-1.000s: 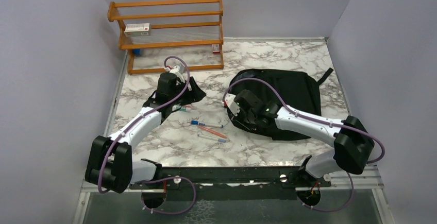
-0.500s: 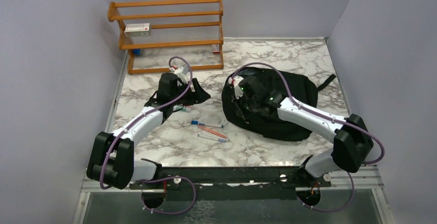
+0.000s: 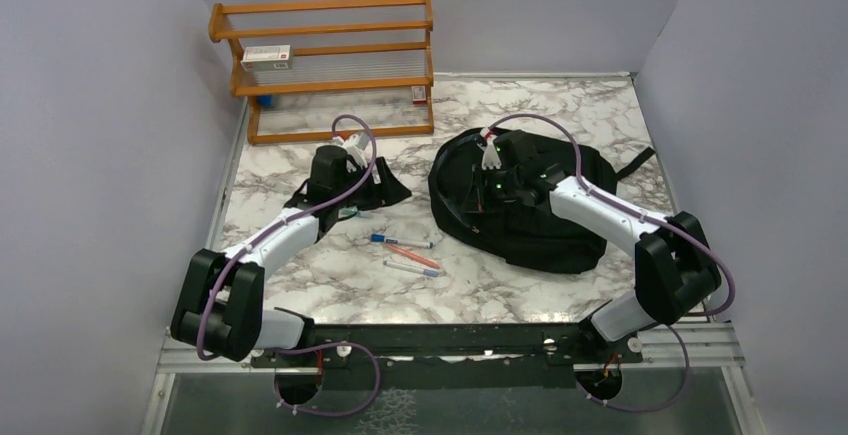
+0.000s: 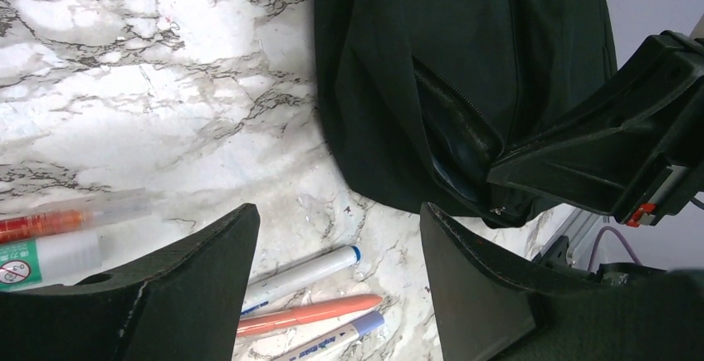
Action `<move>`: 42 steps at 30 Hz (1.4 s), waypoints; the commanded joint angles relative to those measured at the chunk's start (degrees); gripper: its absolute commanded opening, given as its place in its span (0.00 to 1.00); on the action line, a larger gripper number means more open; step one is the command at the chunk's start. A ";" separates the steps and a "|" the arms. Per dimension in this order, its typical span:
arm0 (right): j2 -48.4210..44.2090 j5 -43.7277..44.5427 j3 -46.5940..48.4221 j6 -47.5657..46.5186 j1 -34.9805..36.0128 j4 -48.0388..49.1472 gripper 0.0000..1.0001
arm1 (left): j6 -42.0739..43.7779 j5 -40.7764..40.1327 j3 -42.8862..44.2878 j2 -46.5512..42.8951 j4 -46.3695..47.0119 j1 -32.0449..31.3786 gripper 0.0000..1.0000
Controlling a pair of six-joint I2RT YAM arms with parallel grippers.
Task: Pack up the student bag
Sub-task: Zip the student bag at the center of the board.
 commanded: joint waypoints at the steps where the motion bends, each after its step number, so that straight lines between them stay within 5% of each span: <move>1: -0.55 1.25 0.09 0.07 0.27 2.70 0.04 | -0.04 2.02 -0.41 0.37 2.11 -0.84 0.72; 13: -4.01 2.73 -2.45 -1.25 0.27 2.71 0.41 | 2.23 2.80 2.62 1.90 3.92 -8.12 0.73; 29: -9.67 -8.65 -3.88 -5.06 0.86 -3.04 0.43 | -0.36 0.83 2.07 6.95 7.03 -9.53 0.72; 42: -3.72 -5.87 -3.44 -6.10 5.42 -1.34 0.45 | -0.56 1.01 1.62 7.71 7.04 -9.51 0.72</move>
